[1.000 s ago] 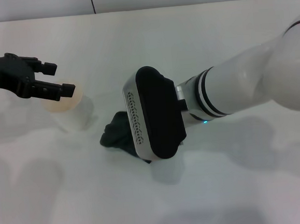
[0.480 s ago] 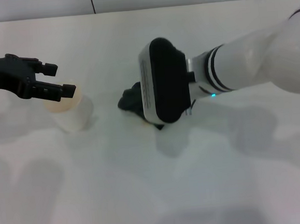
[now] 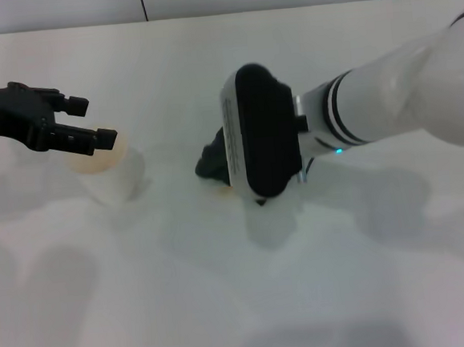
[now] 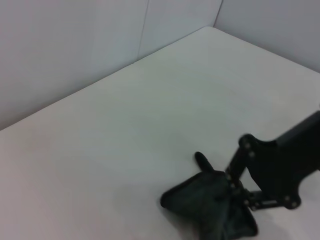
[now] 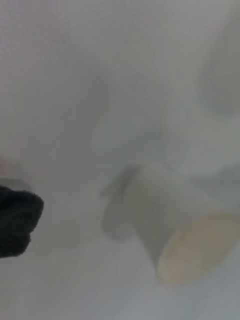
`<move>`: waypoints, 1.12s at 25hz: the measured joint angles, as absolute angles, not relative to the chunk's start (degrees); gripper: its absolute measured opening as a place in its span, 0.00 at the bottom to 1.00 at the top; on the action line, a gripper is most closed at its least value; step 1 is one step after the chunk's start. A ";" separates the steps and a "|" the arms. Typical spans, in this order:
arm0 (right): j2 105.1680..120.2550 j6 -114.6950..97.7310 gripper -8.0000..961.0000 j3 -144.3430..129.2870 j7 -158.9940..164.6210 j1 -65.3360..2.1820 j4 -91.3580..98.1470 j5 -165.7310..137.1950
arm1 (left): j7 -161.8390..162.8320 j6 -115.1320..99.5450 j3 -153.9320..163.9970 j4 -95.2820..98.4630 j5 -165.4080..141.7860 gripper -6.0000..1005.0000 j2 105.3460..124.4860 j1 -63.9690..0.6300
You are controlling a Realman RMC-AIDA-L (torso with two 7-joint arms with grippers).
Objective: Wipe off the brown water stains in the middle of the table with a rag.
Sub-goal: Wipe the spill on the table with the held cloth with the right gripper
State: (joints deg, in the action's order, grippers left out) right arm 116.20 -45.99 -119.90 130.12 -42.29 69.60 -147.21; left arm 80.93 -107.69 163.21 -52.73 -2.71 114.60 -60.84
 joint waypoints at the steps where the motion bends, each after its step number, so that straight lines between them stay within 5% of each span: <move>1: 116.18 -46.91 0.12 -120.40 130.00 -42.17 70.32 -147.27 | 80.94 -107.68 163.21 -52.73 -2.72 0.88 114.55 -60.84; 16: 116.21 -57.37 0.12 -125.92 125.99 -38.65 78.76 -146.96 | 80.95 -107.57 163.21 -52.73 -2.64 0.88 114.22 -60.70; 28: 116.19 -42.98 0.12 -122.10 127.29 -38.15 73.79 -148.93 | 80.95 -107.48 163.21 -52.73 -2.21 0.88 114.39 -60.39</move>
State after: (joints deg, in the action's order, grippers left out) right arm 116.19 -42.98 -122.10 127.30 -38.15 73.79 -148.93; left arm 80.95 -107.48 163.21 -52.73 -2.21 114.39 -60.39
